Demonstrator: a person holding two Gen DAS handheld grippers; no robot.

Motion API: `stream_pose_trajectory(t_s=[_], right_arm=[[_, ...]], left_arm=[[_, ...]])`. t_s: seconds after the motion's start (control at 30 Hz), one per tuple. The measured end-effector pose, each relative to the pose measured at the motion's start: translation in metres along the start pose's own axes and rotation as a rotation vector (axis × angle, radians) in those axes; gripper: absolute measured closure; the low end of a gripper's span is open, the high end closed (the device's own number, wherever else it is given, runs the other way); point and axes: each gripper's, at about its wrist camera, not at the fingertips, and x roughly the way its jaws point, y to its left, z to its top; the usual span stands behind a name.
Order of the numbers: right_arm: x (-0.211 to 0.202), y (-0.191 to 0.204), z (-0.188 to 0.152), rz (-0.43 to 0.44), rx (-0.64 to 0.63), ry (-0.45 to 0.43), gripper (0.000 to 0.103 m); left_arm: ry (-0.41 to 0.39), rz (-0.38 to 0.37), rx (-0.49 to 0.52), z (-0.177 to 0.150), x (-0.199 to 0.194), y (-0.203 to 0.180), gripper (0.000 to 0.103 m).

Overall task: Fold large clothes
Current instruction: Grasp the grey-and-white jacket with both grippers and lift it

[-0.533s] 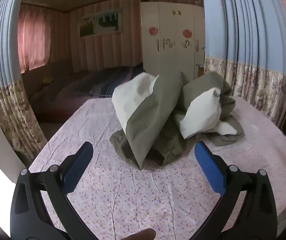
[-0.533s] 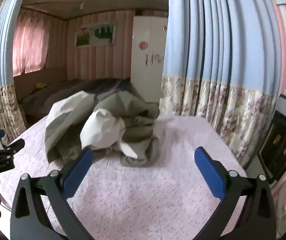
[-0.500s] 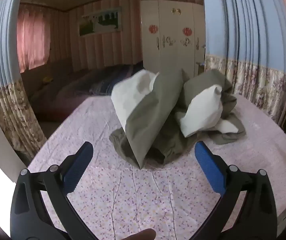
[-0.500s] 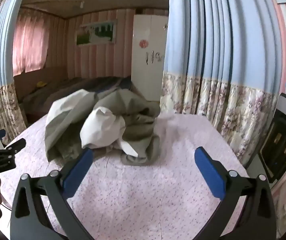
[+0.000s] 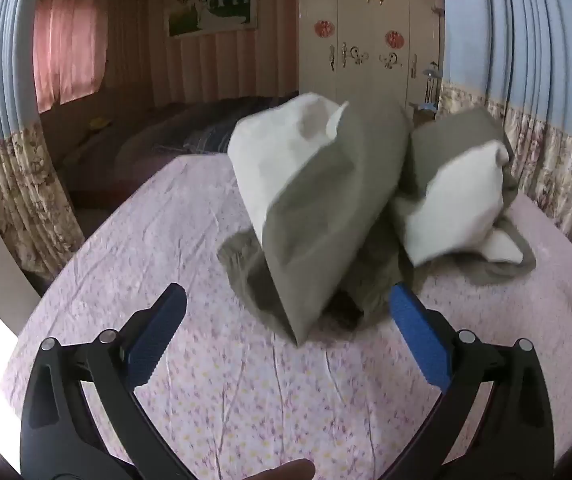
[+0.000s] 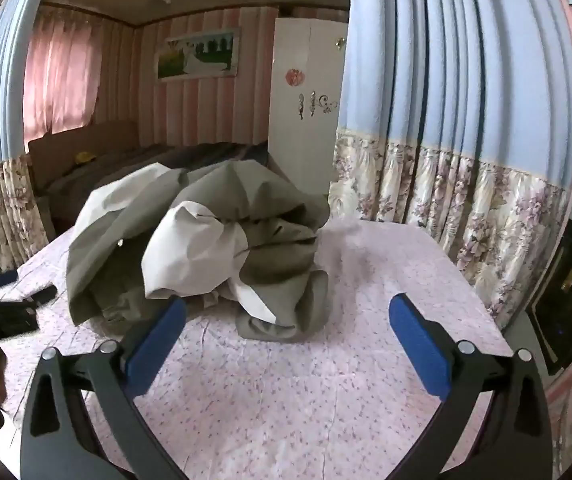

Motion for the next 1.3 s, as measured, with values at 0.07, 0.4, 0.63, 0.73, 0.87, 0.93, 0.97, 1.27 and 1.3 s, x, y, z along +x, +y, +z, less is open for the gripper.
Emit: stream_pose_trajectory(t_s=[0.07,0.4,0.63,0.73,0.87,0.93,0.97,1.27,1.3], right_arm=[[0.014,-0.005,0.014,0.016,0.010,0.019,0.002],[0.071,-0.001,0.056,0.065,0.037,0.035,0.002],[0.110,0.017,0.077,0.117,0.072,0.051,0.002],[0.126,0.028,0.081,0.125,0.077,0.065,0.002],[0.141,0.038,0.082,0.152,0.094,0.076,0.002],[0.146,0.041,0.083,0.163,0.101,0.086,0.002],[0.149,0.041,0.083,0.169,0.102,0.093,0.002],[0.171,0.055,0.075,0.183,0.086,0.156,0.002],[0.176,0.056,0.073,0.192,0.089,0.158,0.002]], left_arm=[[-0.023,0.008,0.012,0.013,0.002,0.000,0.003],[-0.078,0.088,0.070,0.064,0.041,-0.005,0.003],[-0.072,0.065,0.102,0.073,0.072,-0.032,0.003],[-0.068,0.047,0.106,0.074,0.080,-0.041,0.003],[-0.065,0.036,0.123,0.073,0.092,-0.052,0.003],[-0.063,0.034,0.134,0.071,0.097,-0.056,0.003],[-0.056,0.030,0.132,0.070,0.101,-0.057,0.003],[-0.017,0.014,0.121,0.067,0.122,-0.055,0.003],[-0.012,0.020,0.128,0.065,0.125,-0.056,0.003]])
